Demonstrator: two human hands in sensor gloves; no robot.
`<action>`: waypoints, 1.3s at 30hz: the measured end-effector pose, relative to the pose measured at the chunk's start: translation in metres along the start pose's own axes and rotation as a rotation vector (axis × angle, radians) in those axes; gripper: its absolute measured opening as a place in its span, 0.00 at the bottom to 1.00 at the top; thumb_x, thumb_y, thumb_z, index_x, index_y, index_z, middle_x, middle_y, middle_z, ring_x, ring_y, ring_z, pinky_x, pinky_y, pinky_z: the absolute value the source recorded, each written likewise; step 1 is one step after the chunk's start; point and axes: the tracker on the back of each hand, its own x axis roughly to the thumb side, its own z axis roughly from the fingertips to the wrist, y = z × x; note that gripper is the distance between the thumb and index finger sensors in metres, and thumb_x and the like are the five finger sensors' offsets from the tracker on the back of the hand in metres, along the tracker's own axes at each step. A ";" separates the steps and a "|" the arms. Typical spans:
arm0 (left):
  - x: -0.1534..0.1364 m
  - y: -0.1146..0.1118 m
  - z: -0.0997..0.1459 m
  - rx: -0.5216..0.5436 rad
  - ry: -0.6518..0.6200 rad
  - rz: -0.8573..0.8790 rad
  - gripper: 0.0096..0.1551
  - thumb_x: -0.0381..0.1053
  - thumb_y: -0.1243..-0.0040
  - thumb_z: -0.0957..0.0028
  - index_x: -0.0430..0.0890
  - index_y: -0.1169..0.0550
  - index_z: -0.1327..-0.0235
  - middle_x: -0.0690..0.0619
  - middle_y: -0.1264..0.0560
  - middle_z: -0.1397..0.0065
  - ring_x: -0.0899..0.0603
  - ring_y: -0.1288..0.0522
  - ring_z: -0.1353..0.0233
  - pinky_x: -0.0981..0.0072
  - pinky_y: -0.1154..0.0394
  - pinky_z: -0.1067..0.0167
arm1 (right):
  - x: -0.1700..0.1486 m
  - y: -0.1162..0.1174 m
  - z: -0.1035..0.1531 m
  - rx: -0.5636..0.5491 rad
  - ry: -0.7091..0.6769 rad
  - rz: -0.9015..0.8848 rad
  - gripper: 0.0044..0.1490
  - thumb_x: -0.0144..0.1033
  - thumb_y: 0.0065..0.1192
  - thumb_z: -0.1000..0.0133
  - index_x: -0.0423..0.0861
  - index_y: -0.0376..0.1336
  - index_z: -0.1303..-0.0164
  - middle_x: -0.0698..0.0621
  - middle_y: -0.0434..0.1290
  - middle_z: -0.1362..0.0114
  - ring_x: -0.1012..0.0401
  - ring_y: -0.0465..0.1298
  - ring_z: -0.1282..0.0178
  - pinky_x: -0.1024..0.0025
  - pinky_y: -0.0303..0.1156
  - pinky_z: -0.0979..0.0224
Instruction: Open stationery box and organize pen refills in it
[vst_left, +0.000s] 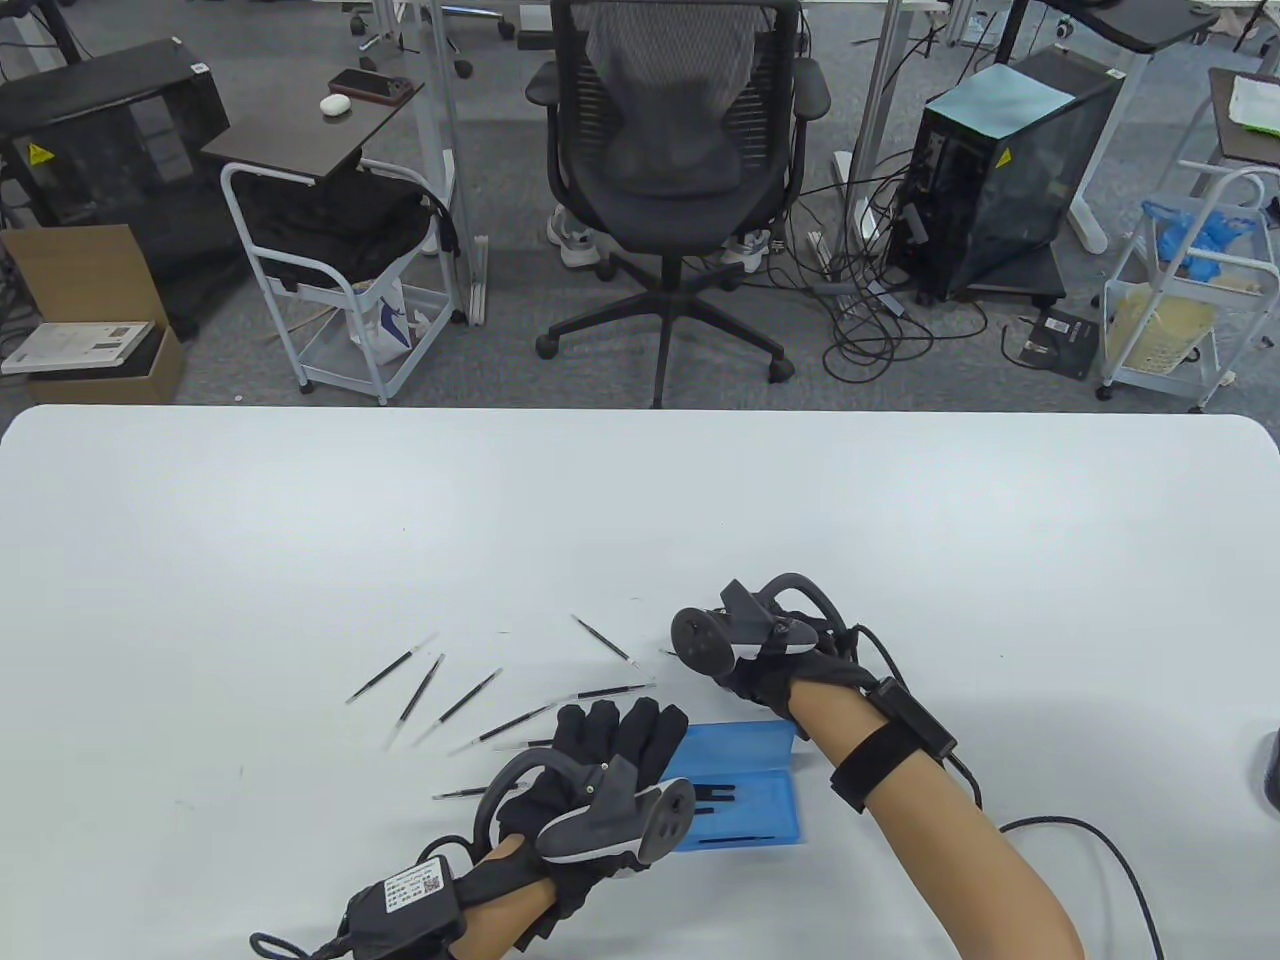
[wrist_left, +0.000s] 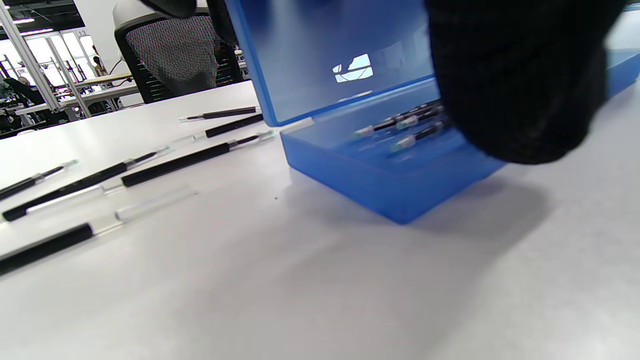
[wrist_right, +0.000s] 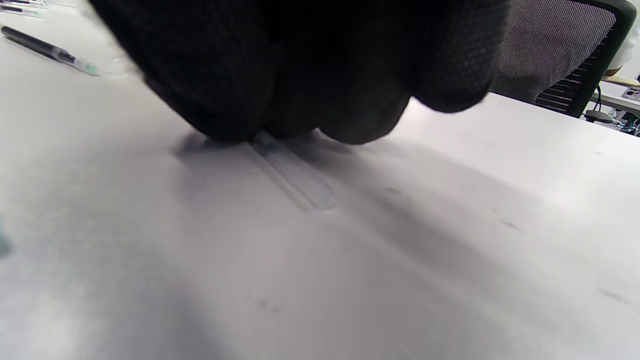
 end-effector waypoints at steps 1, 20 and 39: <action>0.000 0.000 0.000 0.000 0.000 -0.001 0.79 0.69 0.32 0.60 0.49 0.70 0.17 0.48 0.63 0.08 0.31 0.50 0.11 0.30 0.50 0.16 | 0.000 0.000 0.000 -0.004 -0.001 0.003 0.36 0.37 0.78 0.52 0.45 0.66 0.32 0.51 0.84 0.43 0.50 0.84 0.43 0.48 0.79 0.36; 0.000 0.000 0.000 -0.004 -0.002 0.004 0.79 0.69 0.32 0.60 0.50 0.71 0.18 0.48 0.64 0.08 0.31 0.50 0.10 0.30 0.50 0.16 | -0.005 -0.020 0.011 -0.118 0.019 -0.002 0.39 0.39 0.78 0.53 0.43 0.64 0.32 0.51 0.83 0.44 0.50 0.83 0.44 0.46 0.78 0.36; 0.000 0.000 0.000 -0.005 0.000 0.006 0.79 0.70 0.32 0.60 0.50 0.71 0.18 0.48 0.64 0.08 0.31 0.51 0.10 0.30 0.50 0.16 | 0.039 -0.075 0.170 -0.414 -0.055 -0.017 0.39 0.39 0.77 0.52 0.43 0.64 0.31 0.50 0.82 0.43 0.49 0.82 0.43 0.46 0.78 0.35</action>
